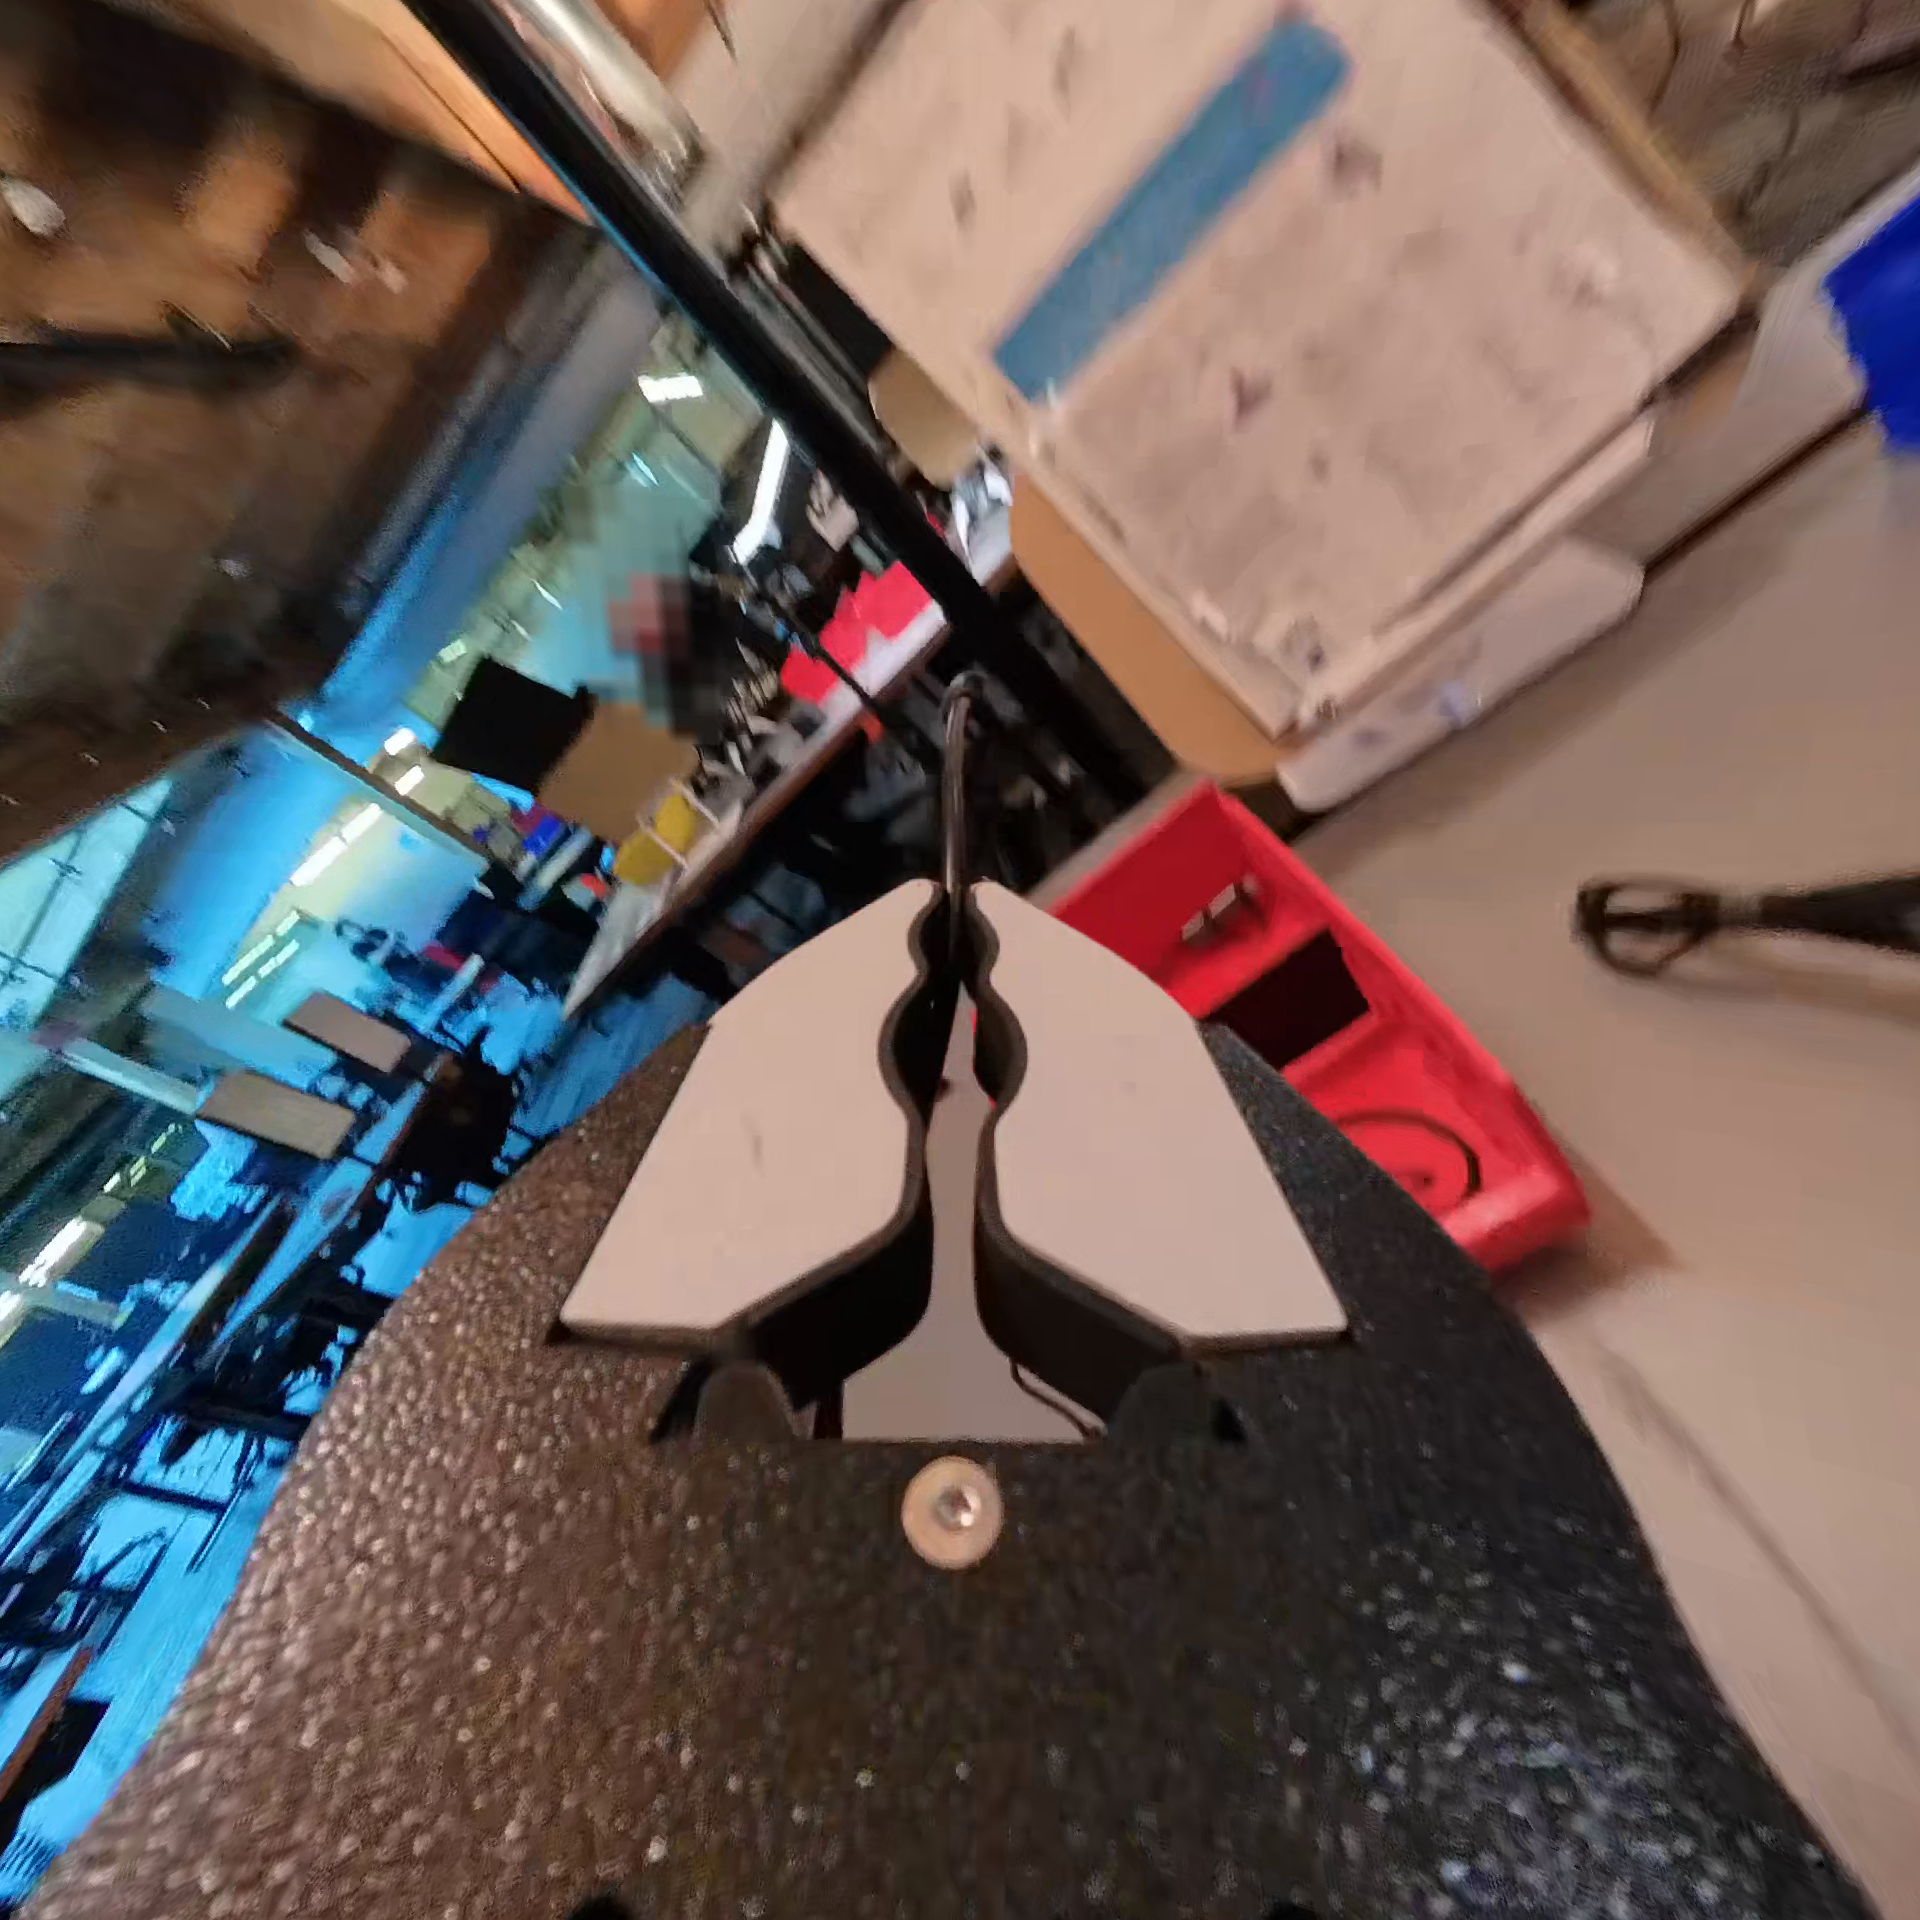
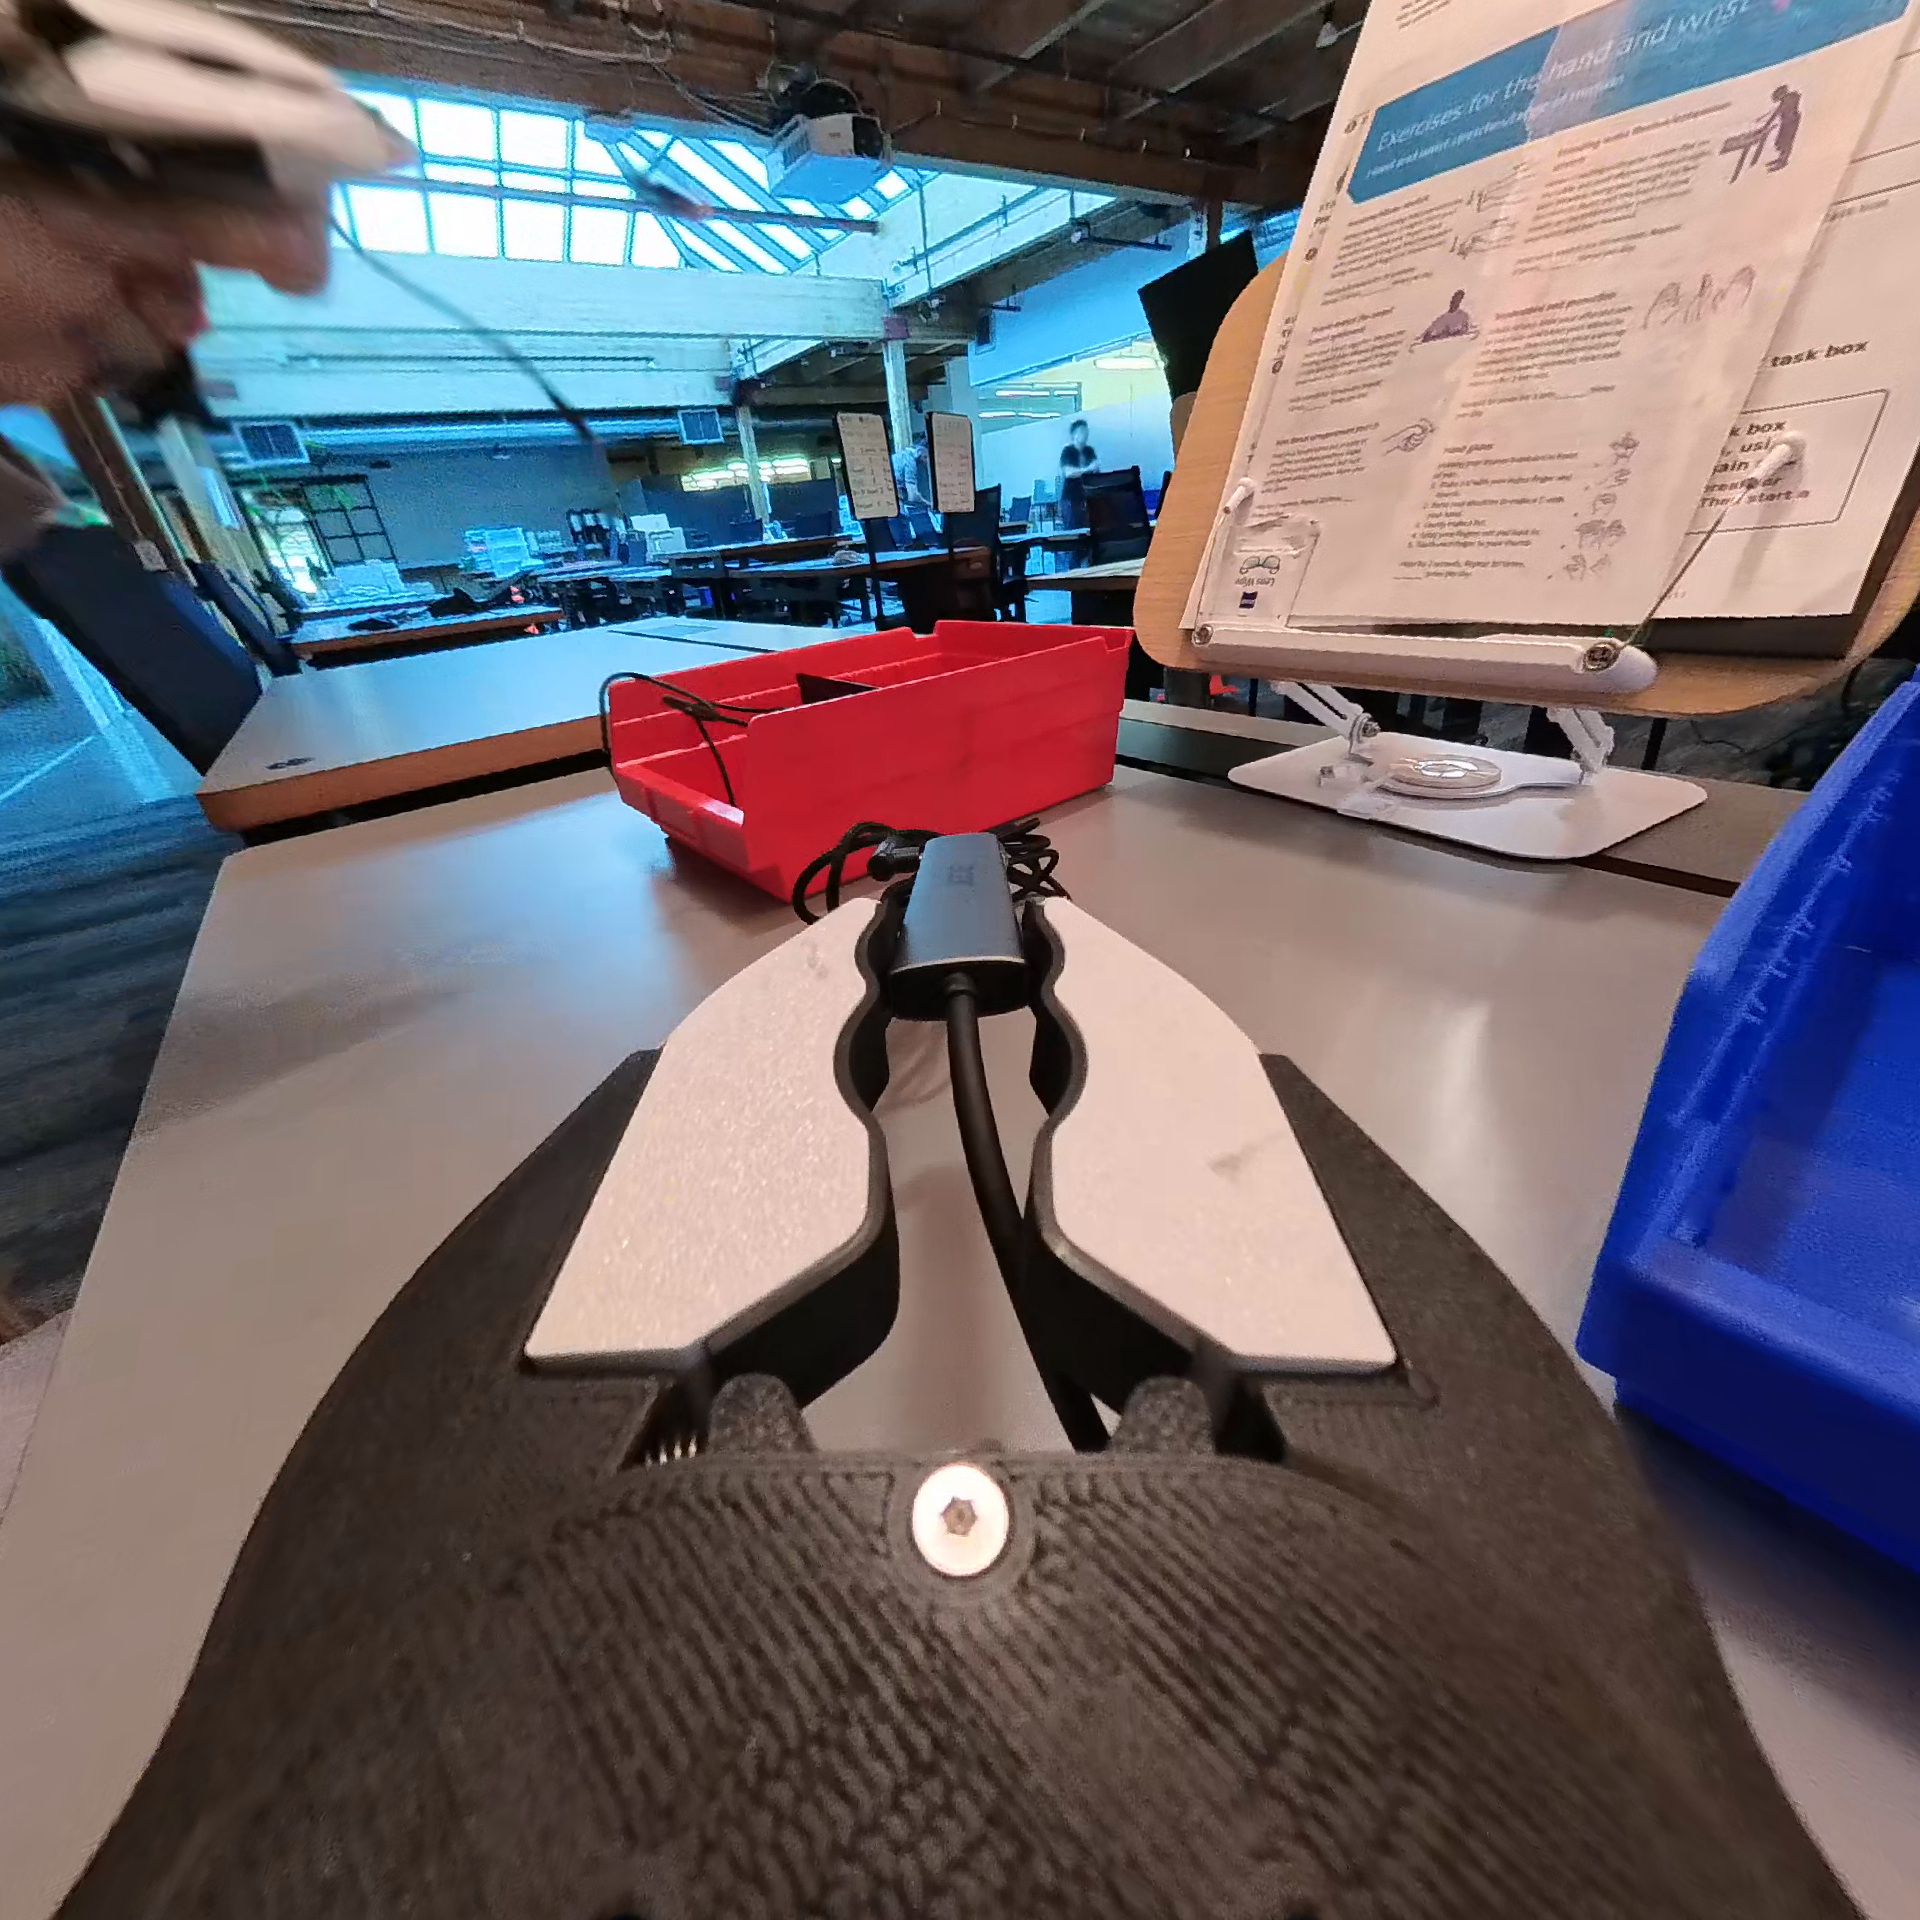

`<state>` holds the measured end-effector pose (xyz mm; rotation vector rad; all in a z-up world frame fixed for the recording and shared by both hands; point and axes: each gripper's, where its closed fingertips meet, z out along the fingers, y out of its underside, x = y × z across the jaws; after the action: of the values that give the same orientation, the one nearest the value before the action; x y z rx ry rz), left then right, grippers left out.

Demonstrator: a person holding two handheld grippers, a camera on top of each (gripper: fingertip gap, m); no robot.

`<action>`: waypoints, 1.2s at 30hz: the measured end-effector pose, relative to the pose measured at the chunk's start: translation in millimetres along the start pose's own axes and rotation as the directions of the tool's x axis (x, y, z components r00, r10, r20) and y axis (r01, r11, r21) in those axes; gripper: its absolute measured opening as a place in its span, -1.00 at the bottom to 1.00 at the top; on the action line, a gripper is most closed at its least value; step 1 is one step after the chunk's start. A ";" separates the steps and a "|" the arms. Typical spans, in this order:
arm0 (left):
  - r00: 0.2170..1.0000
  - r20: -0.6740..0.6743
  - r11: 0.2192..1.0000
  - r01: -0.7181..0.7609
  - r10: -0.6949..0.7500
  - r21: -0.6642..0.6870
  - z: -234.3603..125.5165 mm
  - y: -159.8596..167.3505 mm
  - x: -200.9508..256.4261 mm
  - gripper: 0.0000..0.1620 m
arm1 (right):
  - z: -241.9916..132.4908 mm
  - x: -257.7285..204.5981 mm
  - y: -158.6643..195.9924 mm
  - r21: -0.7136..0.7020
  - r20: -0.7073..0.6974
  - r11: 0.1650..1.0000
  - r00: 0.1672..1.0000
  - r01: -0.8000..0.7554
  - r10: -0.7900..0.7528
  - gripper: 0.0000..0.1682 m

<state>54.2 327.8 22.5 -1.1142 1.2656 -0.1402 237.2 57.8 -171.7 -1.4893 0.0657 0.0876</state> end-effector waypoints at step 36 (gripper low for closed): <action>0.004 -0.273 0.122 0.899 -0.962 -0.420 -15.5 87.5 228.0 -0.96 | -10.9 3.5 -10.6 0.088 0.027 0.995 0.999 -0.049 0.047 -0.72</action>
<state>83.9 218.4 -194.4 -2.0171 0.6533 -1.5479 241.9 46.2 -162.4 -1.3976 0.0843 0.1405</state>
